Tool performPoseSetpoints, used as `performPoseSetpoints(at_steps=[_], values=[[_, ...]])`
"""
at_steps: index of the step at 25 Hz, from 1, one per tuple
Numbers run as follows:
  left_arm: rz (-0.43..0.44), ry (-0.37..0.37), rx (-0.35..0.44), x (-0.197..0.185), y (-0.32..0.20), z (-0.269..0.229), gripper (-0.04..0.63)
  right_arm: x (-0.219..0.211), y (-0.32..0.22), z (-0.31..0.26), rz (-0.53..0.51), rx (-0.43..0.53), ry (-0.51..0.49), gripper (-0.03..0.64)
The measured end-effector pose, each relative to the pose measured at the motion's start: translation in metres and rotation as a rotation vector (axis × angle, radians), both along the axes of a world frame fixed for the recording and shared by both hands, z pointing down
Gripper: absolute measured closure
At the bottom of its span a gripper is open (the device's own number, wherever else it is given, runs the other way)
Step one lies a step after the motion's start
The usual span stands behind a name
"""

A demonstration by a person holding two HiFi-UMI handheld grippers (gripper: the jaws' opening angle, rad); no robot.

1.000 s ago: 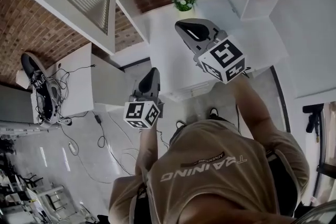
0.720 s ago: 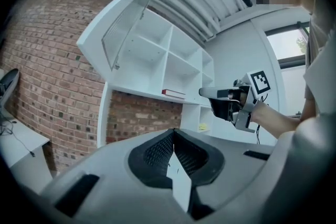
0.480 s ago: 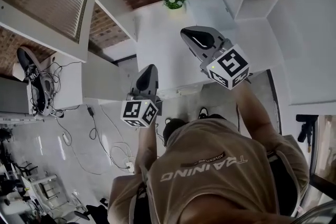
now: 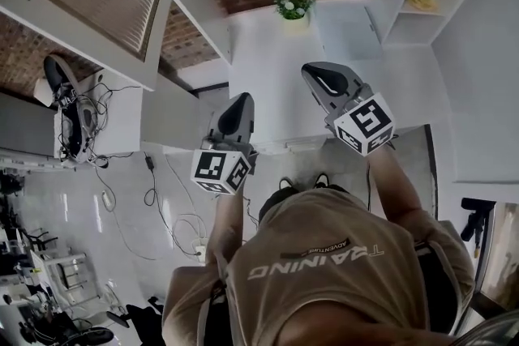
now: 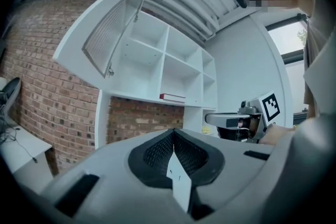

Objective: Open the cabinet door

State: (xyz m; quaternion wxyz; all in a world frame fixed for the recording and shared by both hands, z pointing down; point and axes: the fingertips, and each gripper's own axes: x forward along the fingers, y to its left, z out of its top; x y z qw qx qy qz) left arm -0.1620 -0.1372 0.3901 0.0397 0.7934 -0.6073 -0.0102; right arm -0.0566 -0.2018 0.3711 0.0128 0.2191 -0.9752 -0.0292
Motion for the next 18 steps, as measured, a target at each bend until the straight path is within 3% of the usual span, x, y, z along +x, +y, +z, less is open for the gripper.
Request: performPoseSetpoints(at_steps=[8, 18], values=[[-0.028, 0.024, 0.07, -0.035, 0.008, -0.025, 0.588, -0.009, 0.021, 0.006, 0.03, 0.06, 0.084, 0.601], [0.017, 0.02, 0.123, -0.043, 0.012, -0.044, 0.588, -0.004, 0.022, -0.011, 0.112, 0.026, 0.018, 0.601]])
